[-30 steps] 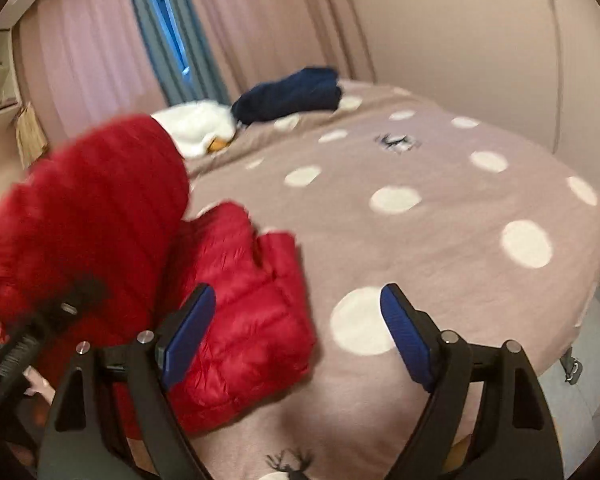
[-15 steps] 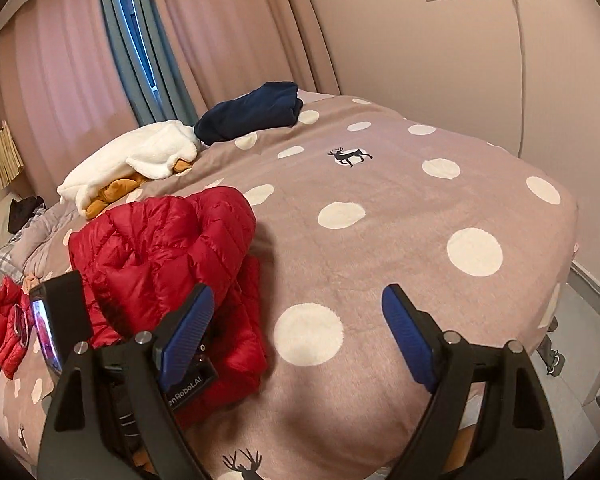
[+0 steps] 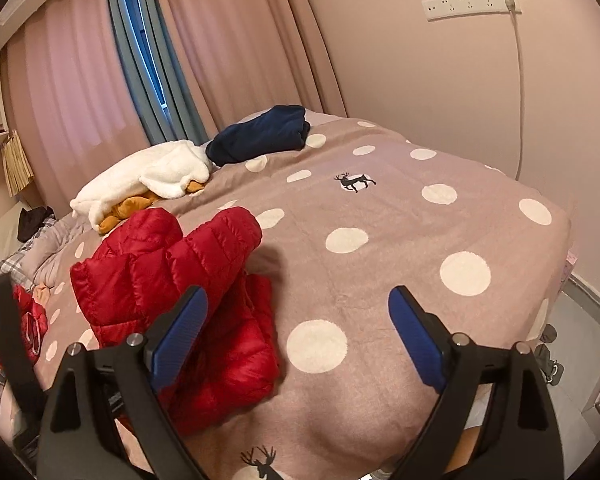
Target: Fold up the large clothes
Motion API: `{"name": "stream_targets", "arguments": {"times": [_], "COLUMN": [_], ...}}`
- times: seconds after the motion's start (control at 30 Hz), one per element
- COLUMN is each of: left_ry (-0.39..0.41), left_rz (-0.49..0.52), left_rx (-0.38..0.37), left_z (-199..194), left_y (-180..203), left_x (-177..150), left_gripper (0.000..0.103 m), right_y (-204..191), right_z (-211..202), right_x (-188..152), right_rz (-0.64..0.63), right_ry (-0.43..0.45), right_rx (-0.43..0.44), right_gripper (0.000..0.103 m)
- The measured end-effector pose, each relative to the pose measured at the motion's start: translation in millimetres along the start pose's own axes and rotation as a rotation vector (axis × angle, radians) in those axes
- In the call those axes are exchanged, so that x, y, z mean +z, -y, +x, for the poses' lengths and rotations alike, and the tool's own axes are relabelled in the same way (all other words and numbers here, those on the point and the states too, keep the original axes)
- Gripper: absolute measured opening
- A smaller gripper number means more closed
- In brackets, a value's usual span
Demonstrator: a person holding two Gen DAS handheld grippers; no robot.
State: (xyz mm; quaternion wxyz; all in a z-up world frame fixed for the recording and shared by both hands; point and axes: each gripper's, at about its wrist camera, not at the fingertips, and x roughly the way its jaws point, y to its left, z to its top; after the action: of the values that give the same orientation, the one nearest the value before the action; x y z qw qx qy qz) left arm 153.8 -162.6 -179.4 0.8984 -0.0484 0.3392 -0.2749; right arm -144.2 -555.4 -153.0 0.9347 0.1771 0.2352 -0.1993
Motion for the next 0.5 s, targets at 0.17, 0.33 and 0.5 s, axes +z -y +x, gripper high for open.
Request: {"name": "stream_targets", "arguments": {"times": [0.17,0.33,0.5], "left_ry": [0.079,0.214,0.252], "left_rz": [-0.046,-0.125,-0.187], "left_rx": [-0.047,0.087,0.219], "left_z": [-48.8,-78.9,-85.2], "left_y": [3.9,-18.4,-50.7], "left_x": [-5.4,-2.3,-1.4], "left_gripper": [0.079,0.079,0.073], "right_y": [-11.7,-22.6,-37.2], "right_z": [-2.2,-1.8,1.5], "right_x": [-2.2,-2.7,-5.9], "right_rz": [-0.034,-0.052,-0.077], "right_ry": [0.000,-0.004,-0.009], "right_rx": [0.007,0.021,0.034], "right_gripper": [0.093,0.093,0.093]}}
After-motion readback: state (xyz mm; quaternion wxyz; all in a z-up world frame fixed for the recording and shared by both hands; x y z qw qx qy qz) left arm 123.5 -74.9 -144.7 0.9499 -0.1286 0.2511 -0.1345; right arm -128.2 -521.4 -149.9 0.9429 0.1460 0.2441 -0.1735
